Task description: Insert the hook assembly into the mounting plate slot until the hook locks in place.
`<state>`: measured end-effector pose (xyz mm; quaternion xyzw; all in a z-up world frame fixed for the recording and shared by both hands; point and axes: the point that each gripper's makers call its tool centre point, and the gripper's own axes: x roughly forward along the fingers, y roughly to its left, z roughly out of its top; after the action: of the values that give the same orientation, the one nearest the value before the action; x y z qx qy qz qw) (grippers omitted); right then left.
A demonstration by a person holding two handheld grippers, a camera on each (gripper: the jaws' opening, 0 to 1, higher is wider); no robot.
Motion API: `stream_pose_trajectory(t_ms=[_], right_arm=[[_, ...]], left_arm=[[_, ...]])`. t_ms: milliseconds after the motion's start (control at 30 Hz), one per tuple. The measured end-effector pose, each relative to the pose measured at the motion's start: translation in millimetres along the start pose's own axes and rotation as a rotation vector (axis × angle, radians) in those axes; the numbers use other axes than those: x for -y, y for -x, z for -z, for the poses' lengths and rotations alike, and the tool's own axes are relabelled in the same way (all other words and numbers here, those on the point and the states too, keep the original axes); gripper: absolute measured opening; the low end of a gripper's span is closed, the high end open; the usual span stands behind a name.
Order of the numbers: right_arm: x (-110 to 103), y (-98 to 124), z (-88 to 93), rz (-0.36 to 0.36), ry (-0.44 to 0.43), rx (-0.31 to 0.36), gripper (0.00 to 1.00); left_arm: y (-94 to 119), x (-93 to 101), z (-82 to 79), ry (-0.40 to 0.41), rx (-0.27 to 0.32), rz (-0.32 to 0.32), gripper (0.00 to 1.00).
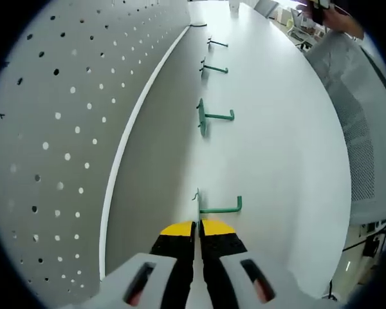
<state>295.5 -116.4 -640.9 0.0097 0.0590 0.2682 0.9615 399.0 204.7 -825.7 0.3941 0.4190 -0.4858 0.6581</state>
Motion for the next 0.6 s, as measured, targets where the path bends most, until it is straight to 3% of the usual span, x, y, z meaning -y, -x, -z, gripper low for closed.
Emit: stream_pose_trajectory(t_ms=[233,600], right_arm=[[-1,-1,0.8,-0.004,0.005,-0.005,0.64],[-3,-1,0.9,-0.015,0.011,-0.007,0.64]], left_arm=[[8,-6.0,-5.4,0.08,0.06,-0.044,0.03],[17,-4.5,-19.3,0.143,0.141,-0.121,0.02]])
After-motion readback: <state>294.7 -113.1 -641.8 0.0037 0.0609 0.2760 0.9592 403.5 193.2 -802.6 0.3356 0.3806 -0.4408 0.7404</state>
